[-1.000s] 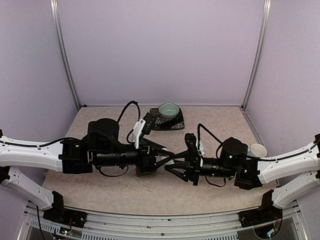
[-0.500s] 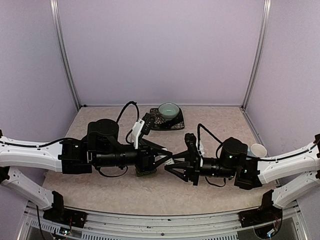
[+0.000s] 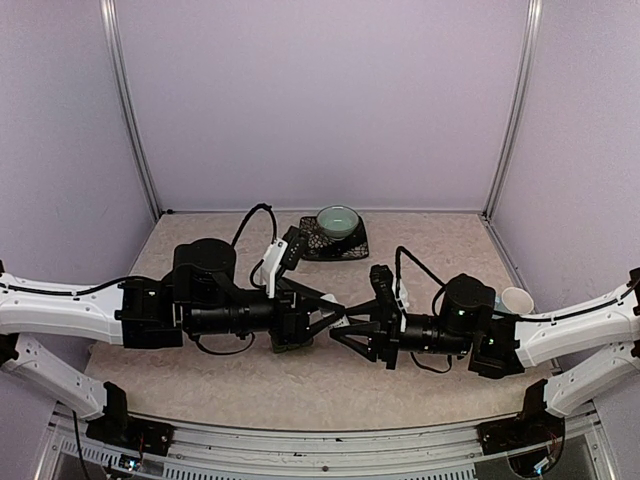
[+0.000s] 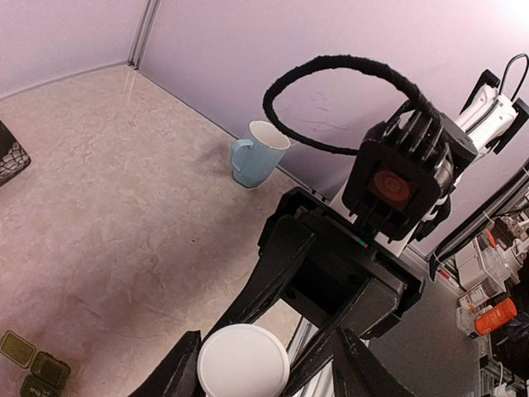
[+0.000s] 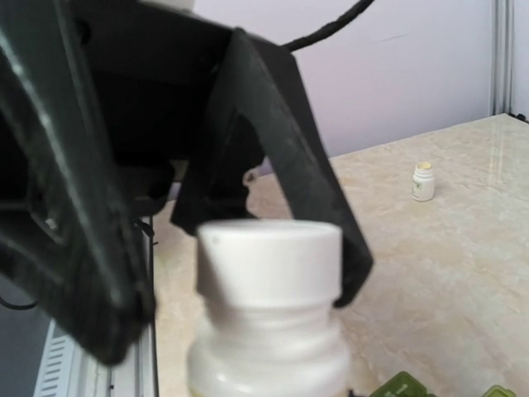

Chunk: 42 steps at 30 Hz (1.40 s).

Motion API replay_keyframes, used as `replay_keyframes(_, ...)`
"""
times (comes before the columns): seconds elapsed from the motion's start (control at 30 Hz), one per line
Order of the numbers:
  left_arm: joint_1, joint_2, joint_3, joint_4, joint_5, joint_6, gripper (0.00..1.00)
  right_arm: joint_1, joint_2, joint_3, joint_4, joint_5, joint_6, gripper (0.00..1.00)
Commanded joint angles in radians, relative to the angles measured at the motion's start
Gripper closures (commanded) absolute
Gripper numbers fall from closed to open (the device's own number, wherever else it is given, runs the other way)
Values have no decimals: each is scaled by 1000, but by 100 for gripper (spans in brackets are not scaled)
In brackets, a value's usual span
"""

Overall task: Sort the pills into containers
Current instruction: Unscrew the lid of the pill bottle from the pill bottle.

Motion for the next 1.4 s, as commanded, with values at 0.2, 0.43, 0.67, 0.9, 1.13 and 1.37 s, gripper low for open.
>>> replay_keyframes(0.2, 2, -39, -19, 35, 34, -12, 49, -17, 3, -11, -14, 23, 3, 74)
replay_keyframes(0.43, 4, -32, -17, 34, 39, -15, 46, -17, 2, -8, 9, -28, -8, 74)
replay_keyframes(0.67, 9, -40, -19, 31, 31, -17, 40, -17, -11, -11, 23, -52, -19, 74)
replay_keyframes(0.9, 18, -40, -19, 27, 27, -22, 31, -17, -17, -28, 62, -78, -19, 74)
replay_keyframes(1.13, 26, -51, -21, 21, 12, -28, 30, -17, -22, -30, 67, -84, -25, 74)
replay_keyframes(1.37, 26, -59, -26, 23, 16, -27, 41, -17, -17, -27, 62, -77, -27, 74)
